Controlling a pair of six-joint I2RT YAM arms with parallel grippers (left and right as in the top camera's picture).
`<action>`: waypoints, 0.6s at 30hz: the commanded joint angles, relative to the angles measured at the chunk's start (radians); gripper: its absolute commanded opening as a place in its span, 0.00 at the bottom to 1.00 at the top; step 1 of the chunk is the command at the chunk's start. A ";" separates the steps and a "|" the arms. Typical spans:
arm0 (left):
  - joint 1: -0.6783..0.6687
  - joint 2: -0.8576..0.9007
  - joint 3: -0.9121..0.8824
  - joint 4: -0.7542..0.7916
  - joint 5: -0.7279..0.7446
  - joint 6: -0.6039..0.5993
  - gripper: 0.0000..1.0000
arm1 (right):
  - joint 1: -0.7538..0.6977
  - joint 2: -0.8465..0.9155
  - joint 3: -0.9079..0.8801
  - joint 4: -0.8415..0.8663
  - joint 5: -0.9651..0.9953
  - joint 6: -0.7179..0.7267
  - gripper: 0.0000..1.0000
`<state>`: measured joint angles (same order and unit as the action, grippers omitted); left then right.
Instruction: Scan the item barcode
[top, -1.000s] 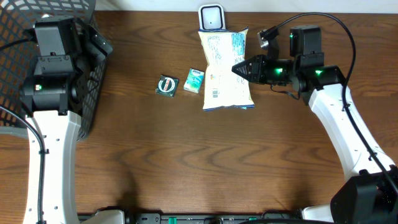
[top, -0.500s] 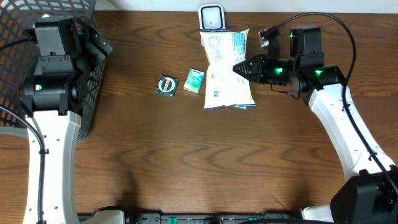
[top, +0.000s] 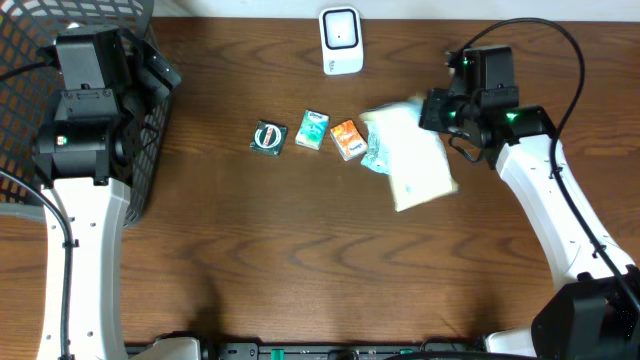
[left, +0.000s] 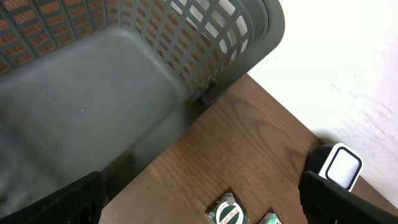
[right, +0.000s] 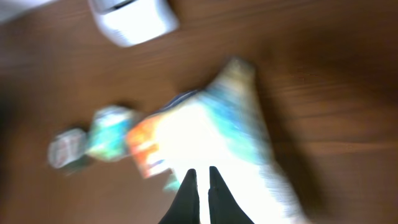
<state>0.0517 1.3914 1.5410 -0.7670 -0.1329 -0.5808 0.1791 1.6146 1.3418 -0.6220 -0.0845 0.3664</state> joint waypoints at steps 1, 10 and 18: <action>0.004 -0.005 0.002 -0.004 -0.002 -0.012 0.98 | 0.009 -0.006 0.014 -0.013 0.315 -0.087 0.01; 0.004 -0.005 0.002 -0.004 -0.002 -0.012 0.98 | -0.045 -0.004 0.011 -0.063 0.311 -0.132 0.45; 0.004 -0.005 0.002 -0.004 -0.002 -0.012 0.98 | -0.250 0.062 0.010 -0.023 -0.157 -0.275 0.80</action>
<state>0.0517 1.3914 1.5410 -0.7670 -0.1329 -0.5808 -0.0071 1.6245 1.3418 -0.6495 0.0311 0.2207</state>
